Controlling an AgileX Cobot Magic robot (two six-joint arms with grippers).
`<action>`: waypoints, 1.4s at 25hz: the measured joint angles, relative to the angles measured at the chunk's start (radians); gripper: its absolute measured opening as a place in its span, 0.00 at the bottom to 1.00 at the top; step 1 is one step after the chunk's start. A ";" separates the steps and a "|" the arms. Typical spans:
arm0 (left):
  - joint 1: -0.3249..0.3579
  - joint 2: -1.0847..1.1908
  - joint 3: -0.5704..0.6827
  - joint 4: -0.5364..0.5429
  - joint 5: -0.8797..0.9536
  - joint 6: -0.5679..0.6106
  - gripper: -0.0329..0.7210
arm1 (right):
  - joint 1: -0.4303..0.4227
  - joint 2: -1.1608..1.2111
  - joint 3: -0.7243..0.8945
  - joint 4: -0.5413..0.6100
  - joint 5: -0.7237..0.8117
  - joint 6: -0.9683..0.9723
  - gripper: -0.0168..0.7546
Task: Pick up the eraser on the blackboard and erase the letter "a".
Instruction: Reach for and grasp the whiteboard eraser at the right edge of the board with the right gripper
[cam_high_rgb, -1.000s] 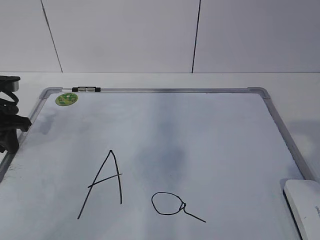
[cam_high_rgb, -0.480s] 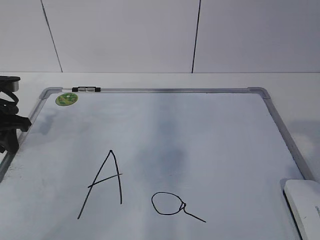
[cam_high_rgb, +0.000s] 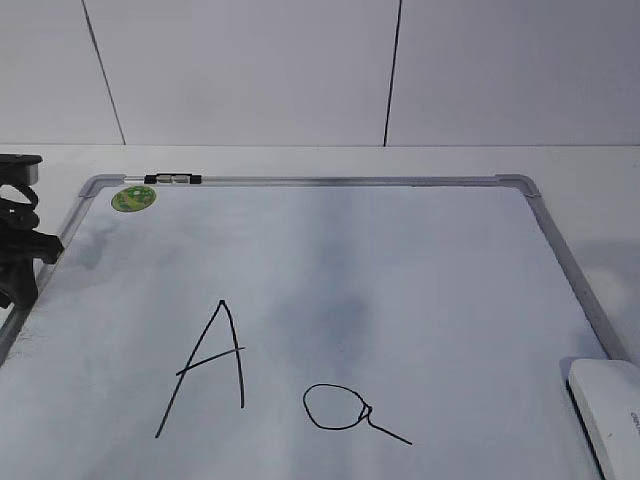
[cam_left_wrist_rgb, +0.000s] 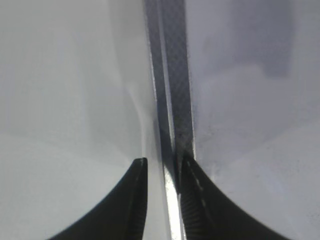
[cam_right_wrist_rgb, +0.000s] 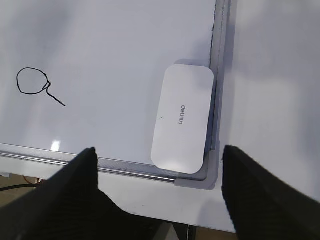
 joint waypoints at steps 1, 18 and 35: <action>0.000 0.002 -0.002 0.000 0.002 0.000 0.27 | 0.000 0.000 0.000 0.000 0.000 0.000 0.79; 0.002 0.003 -0.004 -0.019 0.009 -0.017 0.07 | 0.000 0.000 0.000 -0.002 0.000 0.000 0.79; 0.002 0.003 -0.004 -0.019 0.009 -0.017 0.07 | 0.000 0.329 0.000 0.034 0.033 0.128 0.89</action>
